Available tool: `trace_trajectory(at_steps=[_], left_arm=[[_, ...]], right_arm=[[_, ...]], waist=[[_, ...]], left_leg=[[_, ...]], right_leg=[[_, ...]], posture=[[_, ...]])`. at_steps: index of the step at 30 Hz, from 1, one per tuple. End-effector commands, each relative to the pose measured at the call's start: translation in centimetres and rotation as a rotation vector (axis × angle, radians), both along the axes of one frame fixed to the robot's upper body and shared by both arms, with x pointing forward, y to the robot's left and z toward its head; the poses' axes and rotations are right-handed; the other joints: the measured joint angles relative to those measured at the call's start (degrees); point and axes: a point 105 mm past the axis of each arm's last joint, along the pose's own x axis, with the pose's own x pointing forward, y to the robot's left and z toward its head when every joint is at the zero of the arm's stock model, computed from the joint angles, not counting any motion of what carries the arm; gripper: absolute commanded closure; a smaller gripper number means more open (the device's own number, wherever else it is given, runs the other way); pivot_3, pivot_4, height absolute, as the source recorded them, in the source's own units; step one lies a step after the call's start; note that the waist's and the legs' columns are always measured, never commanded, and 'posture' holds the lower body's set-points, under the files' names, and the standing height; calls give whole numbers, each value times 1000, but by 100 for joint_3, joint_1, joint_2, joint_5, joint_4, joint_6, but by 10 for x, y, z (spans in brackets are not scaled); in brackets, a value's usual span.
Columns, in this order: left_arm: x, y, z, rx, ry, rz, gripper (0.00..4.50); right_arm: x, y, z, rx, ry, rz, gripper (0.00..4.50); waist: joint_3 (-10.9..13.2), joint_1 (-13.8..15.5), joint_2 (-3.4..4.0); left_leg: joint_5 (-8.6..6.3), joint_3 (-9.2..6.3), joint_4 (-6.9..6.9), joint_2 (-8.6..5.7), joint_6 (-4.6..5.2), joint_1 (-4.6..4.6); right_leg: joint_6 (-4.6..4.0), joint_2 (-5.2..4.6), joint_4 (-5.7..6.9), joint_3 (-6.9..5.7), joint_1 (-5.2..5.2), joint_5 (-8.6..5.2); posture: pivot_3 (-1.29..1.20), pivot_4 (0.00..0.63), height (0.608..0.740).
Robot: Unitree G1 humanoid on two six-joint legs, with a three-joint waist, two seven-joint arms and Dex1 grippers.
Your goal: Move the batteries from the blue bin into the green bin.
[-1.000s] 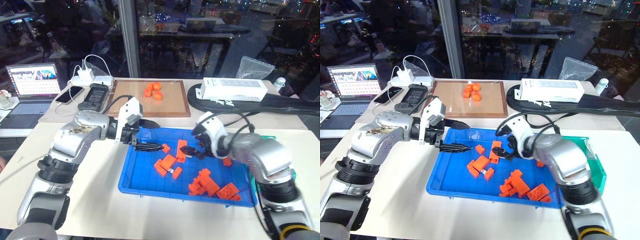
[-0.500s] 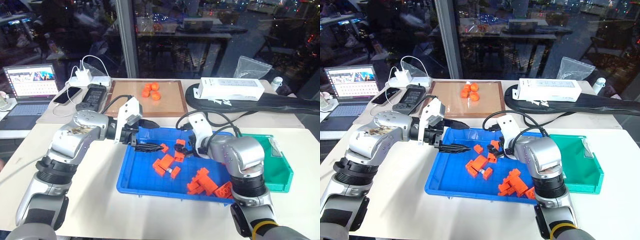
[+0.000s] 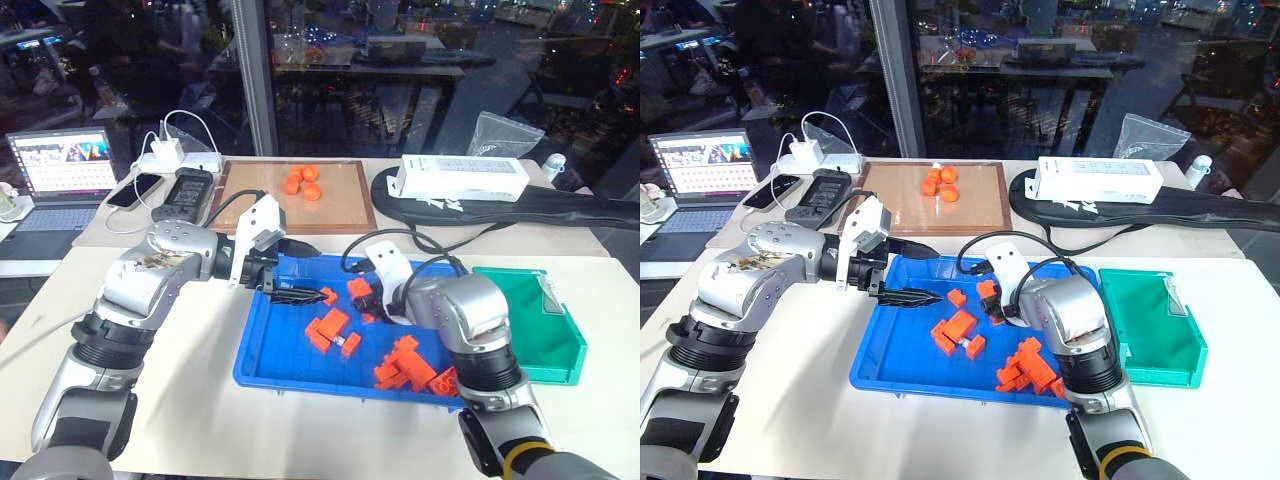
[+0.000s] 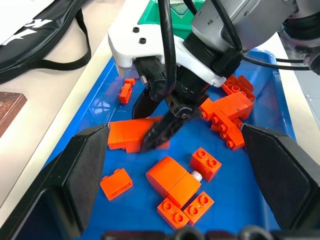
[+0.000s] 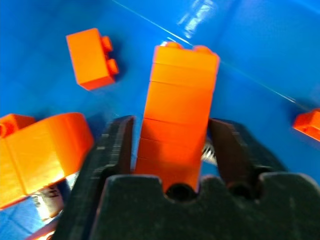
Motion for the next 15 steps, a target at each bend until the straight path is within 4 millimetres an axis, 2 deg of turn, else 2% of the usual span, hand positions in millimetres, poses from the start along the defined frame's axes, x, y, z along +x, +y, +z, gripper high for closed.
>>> trace_trajectory(at_steps=[1, 4, 8, 10, 15], left_arm=[[-3, -1, 9, -15, -37, -13, 0], [-3, -1, 8, -14, -36, -17, 0], [-2, -3, 8, -13, -38, -24, 0], [-3, -4, 8, -14, -37, -29, 0], [-3, -4, 8, -11, -35, -35, 0]], right_arm=[[2, -2, 38, 29, -124, 41, 2441], [-3, -18, 47, -6, -150, 66, 2441], [-16, -55, 37, -117, -98, 52, 2441], [-23, -68, 28, -161, -61, 50, 2441], [-43, -75, 16, -206, -3, 107, 2441]], waist=[[0, -4, 0], [0, -3, 0], [1, 26, 0], [2, 29, -2], [3, -17, -3]], left_leg=[[0, 0, -1, 0, 0, 0], [0, -1, -6, 3, 0, 0], [0, 2, -6, 0, 0, -3], [0, 3, -10, -3, 0, -4], [-1, 8, -15, 0, 1, -3]], right_leg=[[0, 0, 0, 0, -2, 0], [0, 4, -2, 0, -2, 0], [0, -4, -19, -6, 3, -1], [1, -12, -24, -6, 7, -1], [2, -9, -28, -1, 4, -2]], posture=[[0, 150, 699], [0, 150, 699], [0, 150, 699], [0, 150, 699], [0, 150, 699]])
